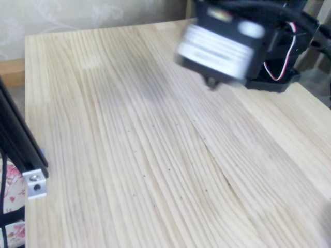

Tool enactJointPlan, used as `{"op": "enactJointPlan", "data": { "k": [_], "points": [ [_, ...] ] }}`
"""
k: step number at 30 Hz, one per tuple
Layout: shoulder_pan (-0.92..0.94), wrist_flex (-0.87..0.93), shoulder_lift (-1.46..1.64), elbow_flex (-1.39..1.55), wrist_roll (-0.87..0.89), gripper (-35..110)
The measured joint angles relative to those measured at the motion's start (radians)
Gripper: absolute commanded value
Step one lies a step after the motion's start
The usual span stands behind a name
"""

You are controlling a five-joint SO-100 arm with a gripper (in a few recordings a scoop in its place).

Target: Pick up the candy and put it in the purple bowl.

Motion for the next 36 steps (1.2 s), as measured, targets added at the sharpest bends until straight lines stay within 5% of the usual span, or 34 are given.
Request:
{"op": "enactJointPlan", "data": {
  "k": [7,17,36],
  "points": [
    [0.279,-0.143,0.103,0.175,0.046,-1],
    [0.419,-0.304,0.313,0.506,0.193,-1],
    [0.563,-0.224,1.069,1.006,0.235,-1]
  ]
}}
